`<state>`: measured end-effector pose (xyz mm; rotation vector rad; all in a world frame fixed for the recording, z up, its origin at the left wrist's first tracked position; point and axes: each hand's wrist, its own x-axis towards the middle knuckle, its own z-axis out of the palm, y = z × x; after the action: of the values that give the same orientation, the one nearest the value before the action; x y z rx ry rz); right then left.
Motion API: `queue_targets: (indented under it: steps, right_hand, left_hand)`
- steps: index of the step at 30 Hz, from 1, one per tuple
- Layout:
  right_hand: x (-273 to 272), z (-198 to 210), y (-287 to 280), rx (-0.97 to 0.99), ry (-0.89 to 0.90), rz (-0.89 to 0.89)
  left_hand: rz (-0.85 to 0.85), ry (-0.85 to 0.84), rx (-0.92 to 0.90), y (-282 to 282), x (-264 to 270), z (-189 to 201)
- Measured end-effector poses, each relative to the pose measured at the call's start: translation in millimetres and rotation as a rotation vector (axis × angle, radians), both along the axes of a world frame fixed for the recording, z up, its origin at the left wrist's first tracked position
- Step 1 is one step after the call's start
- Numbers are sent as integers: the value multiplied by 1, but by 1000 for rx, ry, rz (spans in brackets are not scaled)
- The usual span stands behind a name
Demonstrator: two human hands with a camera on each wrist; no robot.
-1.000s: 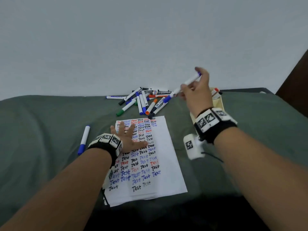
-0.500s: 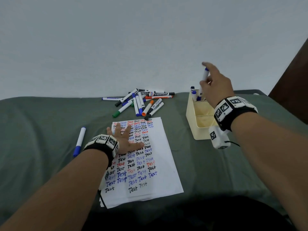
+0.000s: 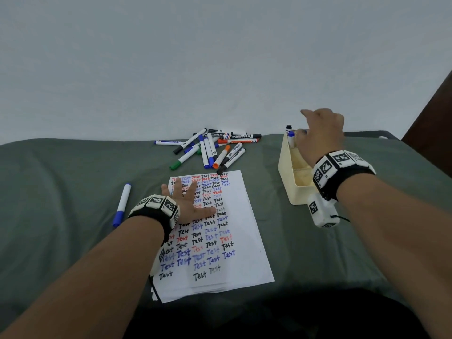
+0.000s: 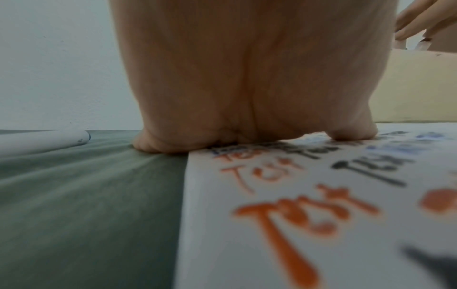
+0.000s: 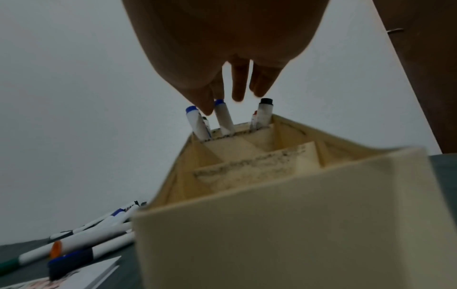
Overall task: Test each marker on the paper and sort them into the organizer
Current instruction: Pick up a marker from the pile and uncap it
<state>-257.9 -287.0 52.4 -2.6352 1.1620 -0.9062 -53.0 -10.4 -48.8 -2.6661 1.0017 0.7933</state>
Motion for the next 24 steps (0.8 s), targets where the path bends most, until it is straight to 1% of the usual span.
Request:
queue_targets:
  steps: [2,4,6,8,9,11,12,14,16,19,21,24]
  right_hand:
    - [4,3,13,-69,-96,96]
    - [11,3,30,-103,-61,243]
    - [19,0,50,-59,100,399]
    - [26,-8,70,69,316,492]
    - [29,-16,78,144,435,488]
    - [32,-35,90,281,658,410]
    - [32,-45,94,319,739,375]
    - [30,-66,96,334,845,331]
    - [28,-84,95,334,890,303]
    - [27,-102,94,322,910,274]
    - [28,-109,94,316,902,269]
    - [28,-114,92,336,864,276]
  left_hand:
    - [10,-3,0,0,-1,1]
    - [14,-8,7,1,-1,1]
    - [13,-10,13,1,-1,1]
    - [11,-12,15,0,-1,2]
    - [10,-11,16,0,-1,2]
    - [6,-8,19,0,-1,2]
    - [2,-9,21,0,0,2]
    - [-11,-12,25,0,0,2]
    - [-9,-10,22,0,-1,3]
    - [-2,-12,33,1,-3,5]
    - [-2,-18,54,0,-4,8]
    - [-7,-31,135,-5,1,18]
